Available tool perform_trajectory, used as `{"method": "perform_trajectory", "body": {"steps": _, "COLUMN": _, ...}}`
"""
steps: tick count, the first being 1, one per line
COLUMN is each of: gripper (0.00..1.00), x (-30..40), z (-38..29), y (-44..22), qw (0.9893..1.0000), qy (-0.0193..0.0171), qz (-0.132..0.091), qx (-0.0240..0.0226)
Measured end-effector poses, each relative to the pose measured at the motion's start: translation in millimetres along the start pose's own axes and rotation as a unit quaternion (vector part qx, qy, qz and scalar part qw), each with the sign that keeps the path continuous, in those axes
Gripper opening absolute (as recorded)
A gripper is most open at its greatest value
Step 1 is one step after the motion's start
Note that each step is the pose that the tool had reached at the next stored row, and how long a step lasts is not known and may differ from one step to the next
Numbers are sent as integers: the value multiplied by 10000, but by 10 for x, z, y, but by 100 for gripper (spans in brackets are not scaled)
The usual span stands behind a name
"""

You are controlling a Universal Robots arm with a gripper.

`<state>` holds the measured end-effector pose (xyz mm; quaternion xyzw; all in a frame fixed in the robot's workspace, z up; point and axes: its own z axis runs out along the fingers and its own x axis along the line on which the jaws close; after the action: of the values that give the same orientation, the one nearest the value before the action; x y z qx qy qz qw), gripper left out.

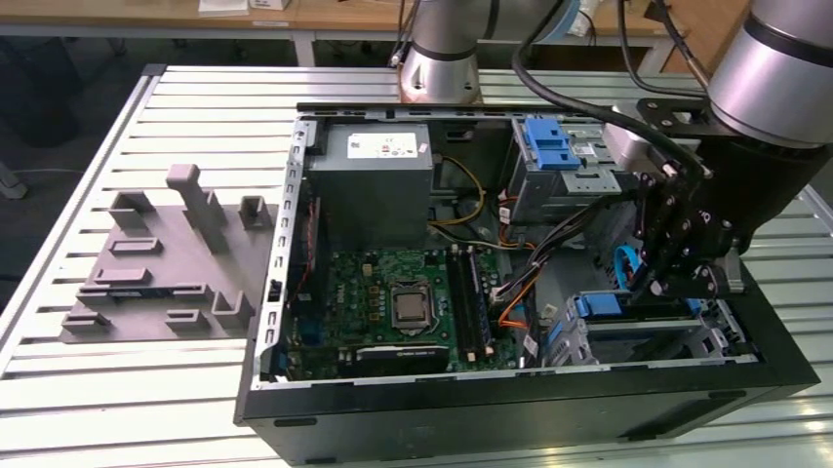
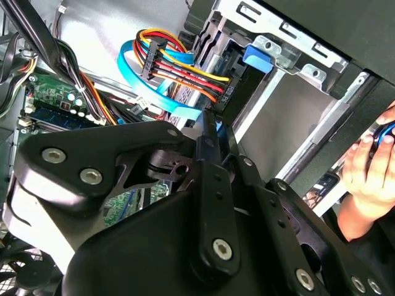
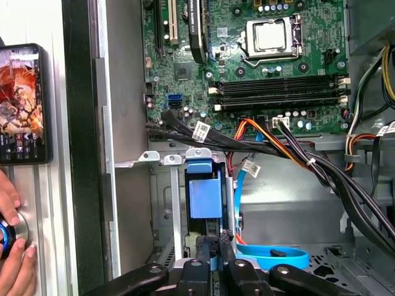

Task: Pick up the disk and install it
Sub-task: 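Insert the second disk wire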

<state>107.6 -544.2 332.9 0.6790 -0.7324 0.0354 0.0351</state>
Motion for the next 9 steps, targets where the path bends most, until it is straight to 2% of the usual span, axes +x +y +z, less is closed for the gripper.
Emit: {"method": "perform_trajectory", "body": {"steps": 9, "gripper": 20, "x": 2, "z": -1, "y": 0, "qw": 10000, "qy": -4, "qz": 0, "qx": 0}}
